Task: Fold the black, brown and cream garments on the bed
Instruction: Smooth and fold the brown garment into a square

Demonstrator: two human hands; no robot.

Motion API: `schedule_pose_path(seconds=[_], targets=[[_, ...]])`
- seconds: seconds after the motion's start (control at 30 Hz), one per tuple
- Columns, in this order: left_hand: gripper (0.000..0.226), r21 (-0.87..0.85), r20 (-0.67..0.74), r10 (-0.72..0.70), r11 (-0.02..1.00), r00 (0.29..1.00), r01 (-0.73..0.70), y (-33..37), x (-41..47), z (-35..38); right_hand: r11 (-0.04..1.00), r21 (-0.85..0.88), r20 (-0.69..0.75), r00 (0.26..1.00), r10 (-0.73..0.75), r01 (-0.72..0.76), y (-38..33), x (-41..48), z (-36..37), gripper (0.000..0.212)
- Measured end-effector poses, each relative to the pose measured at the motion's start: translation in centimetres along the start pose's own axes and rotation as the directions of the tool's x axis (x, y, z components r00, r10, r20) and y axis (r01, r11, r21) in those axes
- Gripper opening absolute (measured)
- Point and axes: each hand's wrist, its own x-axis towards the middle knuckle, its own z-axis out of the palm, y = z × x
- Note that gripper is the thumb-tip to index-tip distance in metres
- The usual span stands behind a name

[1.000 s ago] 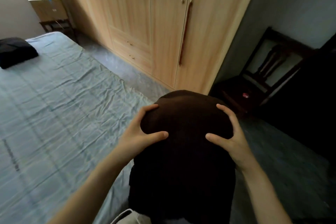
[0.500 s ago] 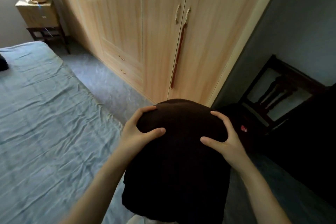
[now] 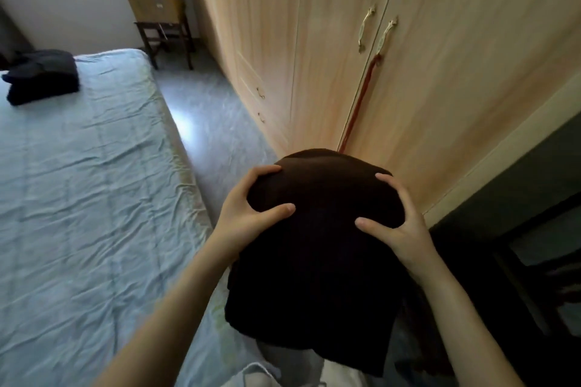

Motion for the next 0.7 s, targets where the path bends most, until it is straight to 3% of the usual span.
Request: schedule_pose_path(seconds=[0.17, 0.33, 0.5, 0.7], targets=[[0.058, 0.025, -0.243, -0.049, 0.998, 0.969, 0.057, -0.2, 3.5, 3.5, 0.999, -0.004, 0.22, 0.974, -0.048, 0.05, 0.9, 10.1, -3.1, 0.078], [0.059, 0.068, -0.459, -0.11, 0.985, 0.882, 0.159, -0.2, 5.8, 4.2, 0.996, 0.047, 0.457, 0.885, -0.094, 0.082, 1.1, 18.8, -2.4, 0.079], [0.061, 0.077, -0.628, -0.143, 0.967, 0.765, 0.244, -1.4, 8.3, 2.0, 0.993, 0.078, 0.605, 0.787, -0.119, 0.09, 1.6, 26.1, 2.9, 0.079], [0.059, 0.041, -0.722, -0.19, 0.948, 0.665, 0.316, -5.3, 14.8, -4.5, 0.993, 0.062, 0.707, 0.698, -0.114, 0.099, 1.9, 36.4, 12.3, 0.077]])
